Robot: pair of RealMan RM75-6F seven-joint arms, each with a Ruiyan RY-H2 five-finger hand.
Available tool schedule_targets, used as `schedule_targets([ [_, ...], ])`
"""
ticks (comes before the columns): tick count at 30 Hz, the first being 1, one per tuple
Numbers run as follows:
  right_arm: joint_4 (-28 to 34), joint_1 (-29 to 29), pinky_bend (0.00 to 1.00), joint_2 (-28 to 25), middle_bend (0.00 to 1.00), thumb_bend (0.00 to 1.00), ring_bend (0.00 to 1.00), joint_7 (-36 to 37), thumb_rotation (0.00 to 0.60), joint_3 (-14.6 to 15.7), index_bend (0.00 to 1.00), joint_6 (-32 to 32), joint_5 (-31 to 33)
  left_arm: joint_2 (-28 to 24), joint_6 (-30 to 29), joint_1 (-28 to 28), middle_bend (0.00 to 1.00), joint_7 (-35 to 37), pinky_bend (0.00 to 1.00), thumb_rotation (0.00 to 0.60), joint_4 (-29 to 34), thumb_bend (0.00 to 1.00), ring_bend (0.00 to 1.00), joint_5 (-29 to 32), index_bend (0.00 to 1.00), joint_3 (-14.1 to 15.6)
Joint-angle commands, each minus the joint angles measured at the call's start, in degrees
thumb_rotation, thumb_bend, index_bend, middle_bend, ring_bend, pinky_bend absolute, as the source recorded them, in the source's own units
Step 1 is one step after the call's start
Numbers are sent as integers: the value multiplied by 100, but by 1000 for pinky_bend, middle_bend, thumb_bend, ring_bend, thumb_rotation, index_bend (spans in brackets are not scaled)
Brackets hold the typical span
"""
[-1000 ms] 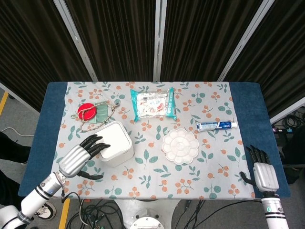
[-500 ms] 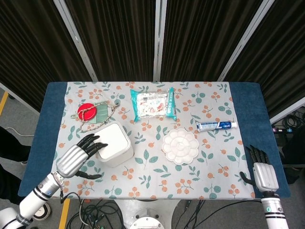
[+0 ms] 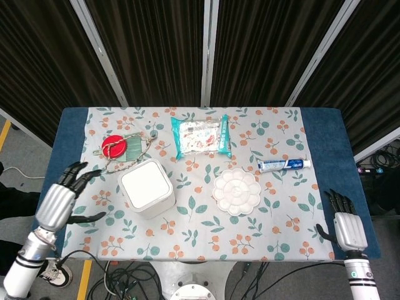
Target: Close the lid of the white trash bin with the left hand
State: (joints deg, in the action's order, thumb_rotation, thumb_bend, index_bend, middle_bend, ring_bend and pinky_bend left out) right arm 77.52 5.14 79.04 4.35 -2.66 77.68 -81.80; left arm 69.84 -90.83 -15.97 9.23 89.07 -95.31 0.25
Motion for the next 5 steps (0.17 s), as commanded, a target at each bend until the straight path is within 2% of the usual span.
schedule_targets([
  [1,14,-4,0,-9,0,210,0,-1,600,-1,0,13,-8,78,-180,524,221,-276,80,483,-529,0,58,547,144,75],
  [5,63,-10,0,-18,0,209,0,-44,600,17,0,46,-48,232,-138,905,211,-566,80,494,-1007,0,58,924,155,197],
])
